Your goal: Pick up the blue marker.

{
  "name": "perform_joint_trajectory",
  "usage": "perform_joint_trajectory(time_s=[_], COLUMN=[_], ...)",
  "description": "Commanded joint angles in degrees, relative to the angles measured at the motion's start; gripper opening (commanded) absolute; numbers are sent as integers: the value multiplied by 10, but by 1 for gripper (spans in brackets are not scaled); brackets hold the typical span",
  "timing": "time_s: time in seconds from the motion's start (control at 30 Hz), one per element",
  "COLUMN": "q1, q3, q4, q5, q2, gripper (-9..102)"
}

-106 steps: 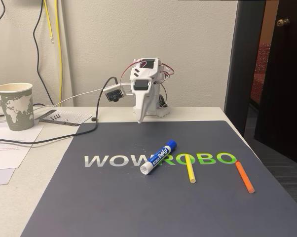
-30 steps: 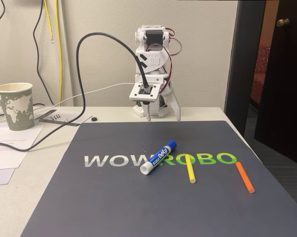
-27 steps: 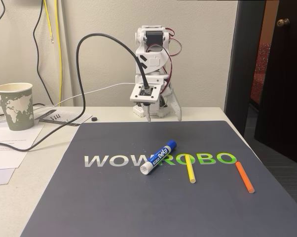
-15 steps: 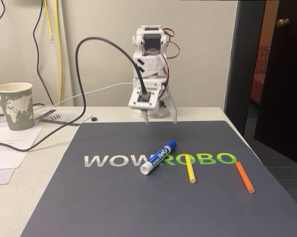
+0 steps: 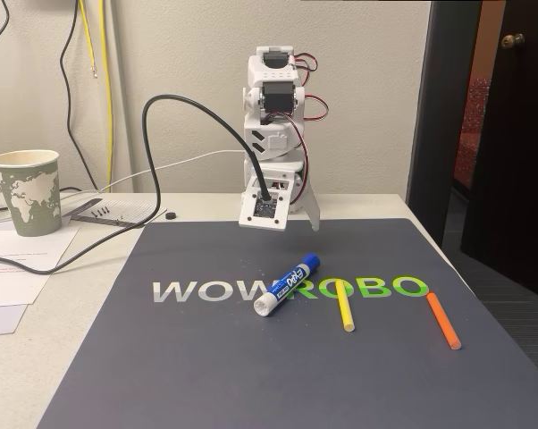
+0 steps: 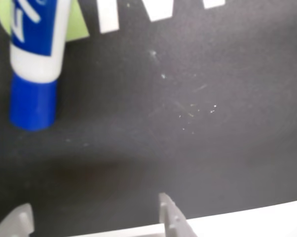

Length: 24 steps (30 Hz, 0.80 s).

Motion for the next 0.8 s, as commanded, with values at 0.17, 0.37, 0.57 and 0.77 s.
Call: perform_joint_trajectory(time_s=[0.17,0.37,0.57,0.77], q1=[1,-3,-4,-1], q3=[-283,-296,-265,-221], q4=[241,247,247,246], q5=[-20,-24,-24,-45], q2=[-143,-130,-111,-96], gripper=[33,33,33,33])
